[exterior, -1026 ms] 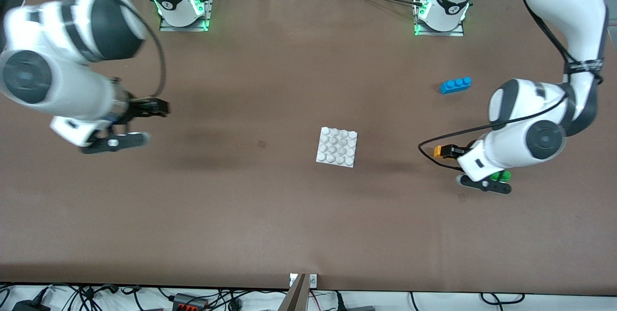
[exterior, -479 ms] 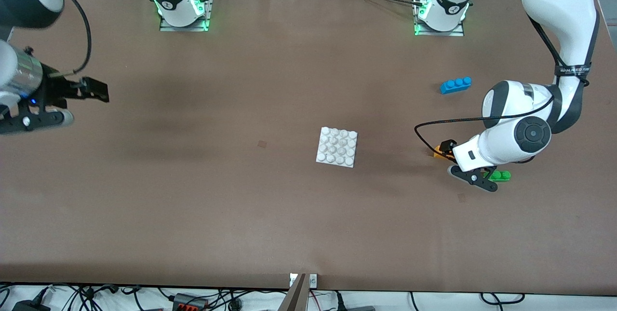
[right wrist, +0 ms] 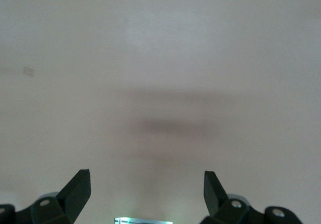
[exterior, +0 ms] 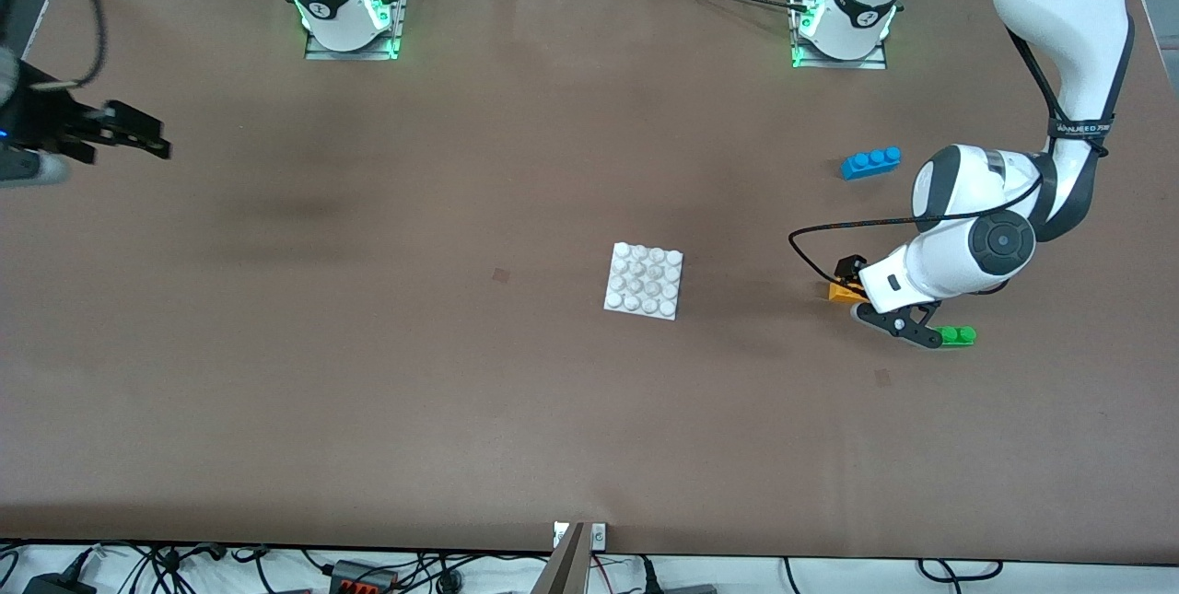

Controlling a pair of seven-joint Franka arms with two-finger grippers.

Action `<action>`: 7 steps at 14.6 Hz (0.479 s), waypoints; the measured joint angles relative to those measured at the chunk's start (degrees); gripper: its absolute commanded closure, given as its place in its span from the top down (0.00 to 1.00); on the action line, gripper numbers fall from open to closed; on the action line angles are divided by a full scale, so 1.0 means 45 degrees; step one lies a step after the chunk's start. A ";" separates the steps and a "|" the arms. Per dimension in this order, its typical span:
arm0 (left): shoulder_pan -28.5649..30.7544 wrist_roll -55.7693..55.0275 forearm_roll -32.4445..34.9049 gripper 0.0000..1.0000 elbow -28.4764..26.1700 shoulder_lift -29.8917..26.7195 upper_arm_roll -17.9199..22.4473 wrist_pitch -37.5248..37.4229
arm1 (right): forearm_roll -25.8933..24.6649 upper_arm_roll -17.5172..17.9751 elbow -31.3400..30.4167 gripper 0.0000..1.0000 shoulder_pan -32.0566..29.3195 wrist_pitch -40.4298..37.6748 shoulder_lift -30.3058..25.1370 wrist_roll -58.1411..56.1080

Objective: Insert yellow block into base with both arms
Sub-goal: 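Release the plate and withdraw the right gripper while the left gripper reaches the yellow brick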

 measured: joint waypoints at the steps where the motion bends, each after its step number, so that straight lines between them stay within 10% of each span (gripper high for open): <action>1: 0.0010 -0.0072 0.0000 1.00 -0.0179 -0.0015 0.0007 0.0251 | 0.0000 -0.0188 0.0033 1.00 0.0000 0.0006 -0.0119 -0.0024; 7: 0.0162 -0.0120 0.0000 1.00 -0.0893 -0.0020 0.0055 0.1153 | -0.0121 0.0046 0.0311 1.00 -0.0168 -0.0787 -0.0362 -0.0024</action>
